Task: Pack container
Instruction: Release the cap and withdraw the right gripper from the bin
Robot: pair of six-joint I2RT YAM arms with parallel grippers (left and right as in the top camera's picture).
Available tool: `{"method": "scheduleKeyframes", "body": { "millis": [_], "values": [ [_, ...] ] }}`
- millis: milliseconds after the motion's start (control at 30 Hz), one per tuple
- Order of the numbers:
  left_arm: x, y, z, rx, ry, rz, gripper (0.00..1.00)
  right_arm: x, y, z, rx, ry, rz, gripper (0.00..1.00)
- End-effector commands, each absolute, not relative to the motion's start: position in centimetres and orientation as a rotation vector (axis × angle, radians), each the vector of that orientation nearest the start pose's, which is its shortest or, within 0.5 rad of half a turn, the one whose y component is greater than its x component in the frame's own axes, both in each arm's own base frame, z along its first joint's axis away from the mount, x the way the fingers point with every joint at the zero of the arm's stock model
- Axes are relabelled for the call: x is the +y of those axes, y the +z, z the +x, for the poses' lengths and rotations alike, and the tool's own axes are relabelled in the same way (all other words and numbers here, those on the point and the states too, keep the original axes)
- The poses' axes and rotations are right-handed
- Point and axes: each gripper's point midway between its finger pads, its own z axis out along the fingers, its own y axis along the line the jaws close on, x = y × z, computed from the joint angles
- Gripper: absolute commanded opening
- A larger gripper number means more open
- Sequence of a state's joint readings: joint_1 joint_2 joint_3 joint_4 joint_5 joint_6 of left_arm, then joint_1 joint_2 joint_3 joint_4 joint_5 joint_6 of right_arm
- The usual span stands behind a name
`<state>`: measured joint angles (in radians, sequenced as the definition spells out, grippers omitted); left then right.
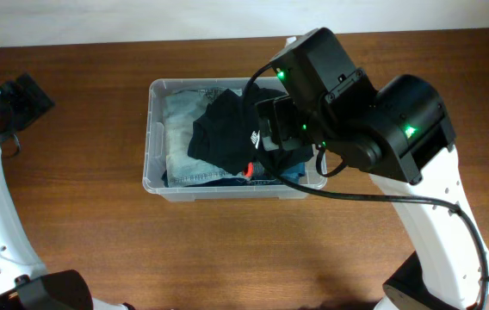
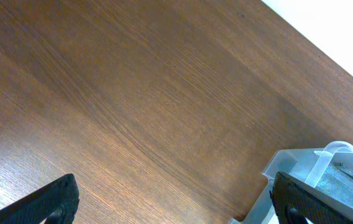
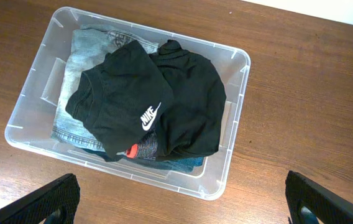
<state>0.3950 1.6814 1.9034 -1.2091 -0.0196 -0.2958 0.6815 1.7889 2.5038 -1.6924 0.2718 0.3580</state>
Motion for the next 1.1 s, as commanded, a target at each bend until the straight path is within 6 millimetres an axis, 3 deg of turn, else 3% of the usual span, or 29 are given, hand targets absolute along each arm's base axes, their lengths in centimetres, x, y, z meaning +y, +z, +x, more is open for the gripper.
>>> {"method": "scheduleKeyframes", "body": {
  "millis": [0, 200, 500, 700, 933, 1067],
  "values": [
    [16.4, 27.7, 37.8, 2.416, 0.069, -0.892, 0.99, 18.9, 37.6, 30.6, 2.480, 0.056, -0.363, 0.99],
    [16.4, 27.7, 37.8, 2.416, 0.069, -0.892, 0.99, 18.7, 37.7, 30.7, 2.461, 0.017, -0.449, 0.99],
    [16.4, 27.7, 37.8, 2.416, 0.069, -0.892, 0.99, 16.9, 39.7, 30.5, 2.388, -0.040, -0.408, 0.99],
    [16.4, 27.7, 37.8, 2.416, 0.069, -0.892, 0.99, 15.0, 40.6, 32.5, 2.337, -0.025, -0.306, 0.99],
    [16.4, 27.7, 37.8, 2.416, 0.069, -0.892, 0.99, 12.6, 39.0, 34.7, 2.285, 0.150, -0.278, 0.99],
    [16.4, 27.7, 37.8, 2.416, 0.069, -0.892, 0.99, 10.2, 36.6, 34.0, 2.248, 0.203, -0.211, 0.99]
  ]
}}
